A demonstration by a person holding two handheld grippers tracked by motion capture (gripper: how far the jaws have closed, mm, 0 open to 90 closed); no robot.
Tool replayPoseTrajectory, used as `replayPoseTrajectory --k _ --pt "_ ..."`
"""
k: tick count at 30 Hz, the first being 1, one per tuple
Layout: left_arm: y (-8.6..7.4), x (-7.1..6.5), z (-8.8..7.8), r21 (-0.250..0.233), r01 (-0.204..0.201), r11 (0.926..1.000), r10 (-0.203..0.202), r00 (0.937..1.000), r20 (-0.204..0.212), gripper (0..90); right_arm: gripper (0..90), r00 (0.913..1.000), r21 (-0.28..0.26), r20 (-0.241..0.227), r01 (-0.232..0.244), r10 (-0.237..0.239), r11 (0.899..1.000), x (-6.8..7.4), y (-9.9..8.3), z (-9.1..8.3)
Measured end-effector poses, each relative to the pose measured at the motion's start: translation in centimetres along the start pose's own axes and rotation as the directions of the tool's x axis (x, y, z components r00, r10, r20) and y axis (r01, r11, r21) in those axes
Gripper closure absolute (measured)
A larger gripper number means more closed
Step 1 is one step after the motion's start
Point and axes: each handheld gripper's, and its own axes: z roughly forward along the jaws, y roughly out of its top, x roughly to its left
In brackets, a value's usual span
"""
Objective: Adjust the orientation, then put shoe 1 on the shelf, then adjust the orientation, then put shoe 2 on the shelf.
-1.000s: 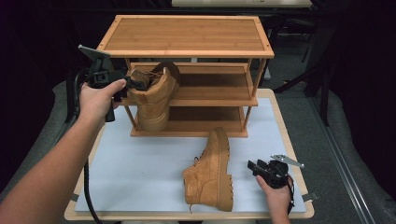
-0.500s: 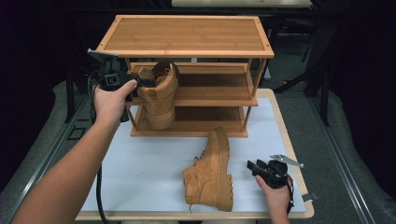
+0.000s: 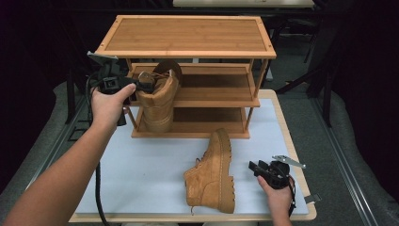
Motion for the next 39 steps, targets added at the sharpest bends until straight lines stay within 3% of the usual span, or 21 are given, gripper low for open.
replayPoseTrajectory --k 8,9,12,15,17,21,24,26,27,30,36,37,38,39 --pt "-0.1 0.0 -0.8 -0.009 -0.016 0.9998 0.017 0.9996 0.022 59.1 50.5 1.0 0.023 0.009 0.002 -0.002 1.0 0.0 0.5 0.5" --pt "-0.1 0.0 -0.9 -0.016 -0.015 0.9997 0.016 0.9994 0.031 57.2 50.5 1.0 0.005 0.003 -0.001 0.001 1.0 0.1 0.5 0.5" --pt "-0.3 -0.2 -1.8 -0.02 -0.017 0.9997 0.018 0.9985 0.052 55.4 50.3 1.0 -0.004 0.003 -0.008 0.008 1.0 0.0 0.6 0.2" --pt "-0.4 -0.4 -2.8 -0.008 -0.051 0.9987 0.051 0.9977 0.044 53.4 50.0 0.9999 -0.01 0.012 0.003 -0.003 1.0 0.1 0.6 -0.1" --pt "-0.3 -0.4 -3.8 -0.006 -0.05 0.9987 0.051 0.9962 0.071 53.1 49.9 0.9999 -0.006 0.013 0.011 -0.011 1.0 0.2 0.7 -0.2" --pt "-0.2 -0.2 -5.3 -0.005 -0.069 0.9976 0.069 0.9949 0.074 52.1 49.9 0.9997 0.015 0.019 0.016 -0.017 1.0 0.4 0.9 -0.2" --pt "-0.6 0.1 -6.7 -0.012 -0.085 0.9963 0.086 0.9922 0.09 52.1 49.5 0.9995 -0.006 0.016 0.028 -0.028 1.0 0.8 0.9 -0.2" --pt "-1.0 0.5 -7.6 -0.022 -0.099 0.9948 0.101 0.9903 0.095 52.1 49.4 0.9988 -0.009 0.021 0.045 -0.045 0.999 1.0 0.9 -0.4" --pt "-1.3 0.8 -8.0 -0.021 -0.108 0.9939 0.11 0.9895 0.094 52.1 49.5 0.9986 0.016 0.025 0.046 -0.046 0.999 1.0 0.9 -0.6" --pt "-2.7 1.9 -8.6 -0.005 -0.131 0.9914 0.131 0.9883 0.078 53.3 49.6 0.9989 -0.002 0.016 0.044 -0.044 0.999 1.2 1.2 -0.7" --pt "-4.8 4.7 -8.8 0.016 -0.156 0.9876 0.155 0.9866 0.049 54.4 50.4 0.9955 0.001 0.024 0.092 -0.092 0.996 1.8 2.0 -1.2" --pt "-5.2 5.3 -8.6 0.013 -0.156 0.9878 0.155 0.987 0.044 54.5 50.7 0.9953 0.022 0.026 0.093 -0.094 0.995 1.9 2.2 -1.3" --pt "-5.7 6.0 -8.3 0.01 -0.149 0.9888 0.148 0.9881 0.04 54.7 51.0 0.9961 -0.004 0.021 0.086 -0.085 0.996 2.0 2.2 -1.1" --pt "-6.1 6.4 -8.1 0.011 -0.145 0.9894 0.145 0.9887 0.039 54.7 51.2 0.9966 0.014 0.014 0.081 -0.081 0.997 2.1 2.3 -1.4"
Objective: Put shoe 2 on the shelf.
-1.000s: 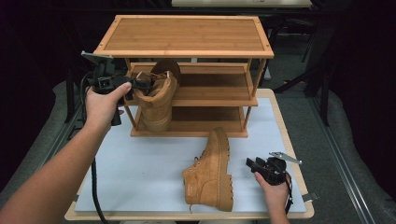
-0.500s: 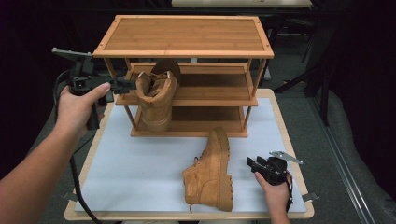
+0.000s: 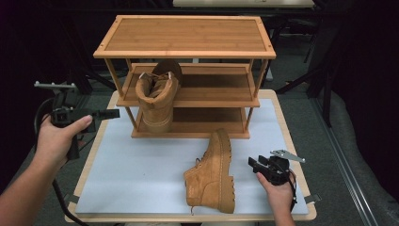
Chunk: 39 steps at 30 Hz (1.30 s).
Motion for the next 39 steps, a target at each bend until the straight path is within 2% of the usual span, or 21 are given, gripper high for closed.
replayPoseTrajectory --k 2,3,6,8,9,10,12,13,15,18,20,22,24,25,27,28,29,33,35,37,39 --pt "-1.1 0.9 0.7 0.01 -0.005 0.9999 0.005 0.9999 -0.013 54.7 51.3 0.9999 -0.01 -0.01 -0.003 0.003 1.0 0.2 0.1 -0.2" --pt "-1.6 1.3 1.1 0.012 -0.009 0.9999 0.01 0.9998 -0.019 54.6 51.0 0.9999 0.017 -0.013 0.009 -0.009 1.0 0.3 0.3 -0.4" --pt "-3.1 2.4 2.2 0.026 -0.018 0.9995 0.018 0.9994 -0.028 54.7 51.5 0.9993 0.038 0.008 0.036 -0.037 0.999 0.7 0.6 -0.6" --pt "-4.1 3.1 3.1 0.029 -0.021 0.9994 0.022 0.999 -0.04 55.0 52.6 0.999 0.062 -0.023 0.039 -0.037 0.997 0.8 0.9 -0.9" --pt "-4.6 3.5 3.6 0.039 -0.024 0.9989 0.026 0.9984 -0.049 55.0 53.7 0.9992 0.058 0.005 0.04 -0.04 0.998 1.1 1.1 -1.0" --pt "-5.0 3.7 3.9 0.042 -0.028 0.9987 0.03 0.9979 -0.058 55.1 55.1 0.9995 0.052 -0.009 0.031 -0.03 0.998 1.3 1.4 -1.0" --pt "-5.9 4.2 4.7 0.048 -0.03 0.9984 0.033 0.9968 -0.073 55.6 57.0 0.9982 0.088 -0.049 0.038 -0.034 0.995 1.4 1.9 -1.3" --pt "-6.5 4.5 5.1 0.049 -0.03 0.9984 0.033 0.9965 -0.076 55.6 58.7 0.999 0.084 -0.008 0.045 -0.045 0.995 1.7 2.1 -1.4" --pt "-7.4 5.0 5.6 0.051 -0.021 0.9985 0.025 0.997 -0.073 55.6 62.9 0.9981 0.096 -0.034 0.055 -0.052 0.994 2.0 2.5 -1.6" --pt "-8.8 5.7 6.4 0.039 -0.011 0.9992 0.013 0.998 -0.062 55.9 70.7 0.996 0.147 -0.063 0.072 -0.063 0.986 2.5 3.3 -2.1" --pt "-9.9 6.2 7.0 0.034 -0.008 0.9994 0.01 0.9982 -0.059 56.0 79.0 0.9933 0.139 -0.09 0.085 -0.073 0.987 2.8 3.6 -2.2" --pt "-10.8 6.7 7.6 0.029 -0.01 0.9995 0.012 0.998 -0.062 56.0 86.2 0.9912 0.157 -0.1 0.102 -0.087 0.982 3.3 4.1 -2.6" --pt "-11.7 7.2 8.1 0.024 -0.001 0.9997 0.002 0.9979 -0.064 55.8 89.9 0.9869 0.152 -0.134 0.111 -0.091 0.982 3.9 4.7 -2.8" --pt "-12.0 7.4 8.2 0.027 0.001 0.9996 0.001 0.9978 -0.067 55.6 90.0 0.98 0.157 -0.174 0.124 -0.096 0.98 4.3 5.0 -2.9" --pt "-12.7 7.8 8.7 0.031 0.003 0.9995 -0.001 0.9971 -0.076 55.4 90.0 0.9768 0.154 -0.169 0.158 -0.132 0.975 5.6 5.5 -3.0" --pt "-12.9 7.9 8.8 0.035 0.001 0.9994 0.002 0.9968 -0.08 55.4 90.0 0.965 0.155 -0.222 0.176 -0.139 0.972 6.1 5.8 -2.9" --pt "-13.1 8.0 8.9 0.04 -0.003 0.9992 0.006 0.9962 -0.086 55.3 90.0 0.9682 0.15 -0.195 0.187 -0.157 0.971 6.7 5.9 -2.9" --pt "-13.9 8.3 9.3 0.031 -0.005 0.9995 0.007 0.9982 -0.06 54.5 90.0 0.9503 0.156 -0.237 0.243 -0.202 0.958 8.8 6.3 -2.0" --pt "-14.3 8.4 9.5 0.035 -0.017 0.9992 0.019 0.9978 -0.063 53.6 90.0 0.943 0.156 -0.247 0.266 -0.223 0.951 9.8 6.3 -1.1" --pt "-14.5 8.5 9.6 0.045 -0.022 0.9988 0.025 0.9977 -0.063 53.4 90.0 0.9403 0.172 -0.243 0.283 -0.238 0.943 10.4 6.1 -0.4" --pt "-14.6 8.5 9.7 0.051 -0.019 0.9985 0.022 0.998 -0.06 53.4 90.0 0.9421 0.177 -0.209 0.3 -0.262 0.937 10.6 5.7 0.2"
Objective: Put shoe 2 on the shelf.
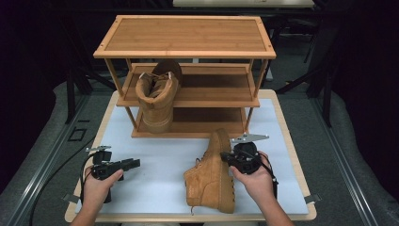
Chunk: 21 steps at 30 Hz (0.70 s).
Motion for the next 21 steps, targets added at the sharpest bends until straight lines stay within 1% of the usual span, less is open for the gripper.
replayPoseTrajectory --k 1,2,3,6,7,10,11,12,13,15,16,19,21 --pt "0.0 0.0 0.0 0.002 -0.002 1.0 0.002 1.0 0.001 53.4 90.0 0.9999 -0.009 0.007 -0.008 0.008 1.0 -0.1 -0.1 0.0" --pt "-0.1 0.1 0.0 0.003 -0.001 1.0 0.001 1.0 0.0 53.4 90.0 0.9998 -0.012 -0.001 -0.02 0.02 1.0 -0.3 -0.2 0.0" --pt "-0.1 0.1 0.1 0.004 -0.001 1.0 0.001 1.0 0.0 53.5 90.0 0.999 -0.021 -0.029 -0.036 0.035 0.999 -0.7 -0.4 -0.2" --pt "-0.1 0.2 0.0 0.0 0.006 1.0 -0.006 1.0 0.003 53.6 90.0 0.9991 -0.023 -0.013 -0.042 0.041 0.999 -1.4 -0.8 -0.7" --pt "-0.2 0.2 0.0 0.001 0.006 1.0 -0.006 1.0 0.003 53.7 90.0 0.9987 -0.025 -0.002 -0.05 0.05 0.998 -1.6 -1.0 -1.0" --pt "-0.2 0.3 0.0 0.003 0.012 0.9999 -0.012 0.9999 0.004 53.6 90.0 0.9969 -0.044 -0.01 -0.078 0.077 0.996 -2.6 -1.7 -1.6" --pt "-0.2 0.3 0.0 0.002 0.013 0.9999 -0.013 0.9999 0.003 53.6 90.0 0.9963 -0.054 0.0 -0.085 0.085 0.995 -2.7 -1.8 -1.7" --pt "-0.2 0.2 0.0 0.004 0.011 0.9999 -0.011 0.9999 0.001 53.6 90.0 0.9964 -0.049 -0.002 -0.084 0.084 0.995 -2.9 -2.0 -1.9" --pt "-0.2 0.2 0.0 0.003 0.01 0.9999 -0.01 0.9999 0.002 53.6 90.0 0.9964 -0.055 0.021 -0.081 0.083 0.995 -3.0 -2.1 -2.0" --pt "-0.2 0.2 0.0 0.001 0.009 1.0 -0.009 1.0 0.003 53.6 90.0 0.9945 -0.05 0.052 -0.088 0.091 0.995 -3.3 -2.4 -2.4" --pt "-0.2 0.2 0.0 0.003 0.009 1.0 -0.009 1.0 0.003 53.6 90.0 0.9938 -0.055 0.05 -0.097 0.1 0.994 -3.7 -2.6 -2.5" --pt "-0.2 0.2 0.0 0.004 0.014 0.9999 -0.014 0.9999 0.002 53.6 90.0 0.9877 -0.048 0.048 -0.146 0.149 0.988 -4.9 -3.2 -3.0" --pt "-0.2 0.3 0.0 0.003 0.013 0.9999 -0.013 0.9999 0.001 53.6 90.0 0.9824 -0.049 0.068 -0.171 0.174 0.984 -5.6 -3.8 -3.2"
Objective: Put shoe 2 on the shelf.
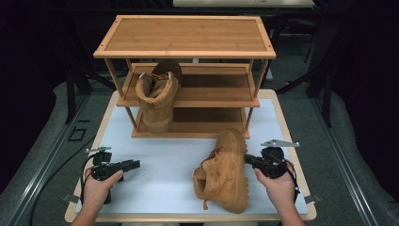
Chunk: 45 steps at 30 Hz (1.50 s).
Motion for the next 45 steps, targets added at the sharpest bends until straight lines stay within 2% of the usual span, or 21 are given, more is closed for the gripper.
replayPoseTrajectory --k 2,4,5,6,7,8,9,10,11,14,16,19,21,23,25,27,32,36,39,42,45 --pt "0.0 0.0 0.0 -0.004 -0.002 1.0 0.001 1.0 -0.002 53.6 90.0 0.9992 -0.011 0.033 -0.021 0.021 1.0 -0.7 -0.6 0.0" --pt "0.0 -0.1 0.1 -0.001 0.0 1.0 0.0 1.0 0.001 53.6 90.0 0.9982 0.012 0.036 -0.048 0.048 0.999 -1.7 -1.1 0.0" --pt "0.0 -0.1 0.2 0.002 -0.001 1.0 0.001 1.0 0.003 53.5 90.0 0.9968 0.01 0.057 -0.057 0.057 0.998 -1.9 -1.3 0.1" --pt "0.0 -0.2 0.3 0.005 -0.002 1.0 0.002 1.0 0.002 53.6 90.0 0.9961 0.017 0.058 -0.067 0.066 0.998 -2.3 -1.6 0.1" --pt "0.0 -0.2 0.3 0.006 -0.005 1.0 0.005 1.0 0.002 53.6 90.0 0.9938 0.015 0.078 -0.08 0.079 0.997 -2.6 -1.9 0.3" --pt "0.0 -0.3 0.3 0.006 -0.001 1.0 0.001 1.0 0.003 53.6 90.0 0.9931 0.019 0.066 -0.099 0.098 0.995 -3.1 -2.2 0.5" --pt "0.0 -0.3 0.4 0.007 -0.003 1.0 0.003 1.0 0.003 53.6 90.0 0.9894 0.026 0.092 -0.115 0.112 0.993 -3.3 -2.3 0.6" --pt "0.0 -0.3 0.4 0.007 -0.003 1.0 0.003 1.0 0.002 53.6 90.0 0.989 0.021 0.055 -0.139 0.137 0.99 -3.9 -2.6 0.8" --pt "0.0 -0.2 0.4 0.008 -0.003 1.0 0.003 1.0 0.002 53.6 90.0 0.9849 0.029 0.043 -0.169 0.168 0.985 -4.3 -2.9 0.9" --pt "0.0 -0.2 0.4 0.011 -0.001 0.9999 0.001 1.0 0.0 53.6 90.0 0.9776 0.039 -0.005 -0.21 0.21 0.977 -5.4 -3.3 1.1" --pt "0.0 -0.2 0.4 0.012 0.0 0.9999 0.0 1.0 0.0 53.6 90.0 0.9718 0.047 -0.011 -0.235 0.236 0.971 -6.0 -3.6 1.5" --pt "0.1 -0.2 0.5 0.012 -0.001 0.9999 0.001 1.0 0.001 53.6 90.0 0.9678 0.07 0.016 -0.252 0.251 0.965 -6.4 -4.1 2.2" --pt "0.0 -0.2 0.5 0.012 0.0 0.9999 0.0 1.0 0.0 53.6 90.0 0.9637 0.067 0.018 -0.267 0.266 0.961 -6.6 -4.4 2.9" --pt "0.0 -0.2 0.5 0.013 0.0 0.9999 0.0 1.0 0.001 53.6 90.0 0.9525 0.061 -0.036 -0.3 0.302 0.952 -6.9 -4.3 3.1" --pt "0.1 -0.1 0.5 0.018 0.001 0.9998 -0.001 1.0 0.002 53.6 90.0 0.9558 0.049 -0.035 -0.29 0.292 0.956 -6.6 -4.1 3.5" --pt "0.1 -0.1 0.5 0.017 0.003 0.9998 -0.003 1.0 0.003 53.6 90.0 0.9678 0.066 -0.004 -0.251 0.252 0.966 -6.0 -3.6 4.1" --pt "0.1 -0.1 0.4 0.012 0.004 0.9999 -0.004 1.0 0.002 53.6 90.0 0.9724 0.085 -0.029 -0.228 0.232 0.97 -5.6 -2.9 5.2" --pt "0.0 -0.1 0.3 0.011 -0.002 0.9999 0.002 1.0 0.0 53.6 88.3 0.9703 0.108 -0.046 -0.232 0.238 0.967 -6.0 -2.8 5.1" --pt "0.0 -0.1 0.3 0.007 -0.001 1.0 0.001 1.0 0.003 53.6 79.0 0.9811 0.132 -0.005 -0.191 0.194 0.973 -5.8 -2.4 4.8" --pt "0.0 0.2 0.3 0.006 0.02 0.9998 -0.02 0.9997 0.013 53.5 73.2 0.9847 0.154 -0.006 -0.171 0.174 0.973 -5.6 -1.6 3.7" --pt "0.0 0.4 0.5 0.015 0.013 0.9998 -0.013 0.9999 0.008 53.6 68.4 0.9861 0.159 -0.007 -0.163 0.166 0.974 -5.3 -0.4 2.3"
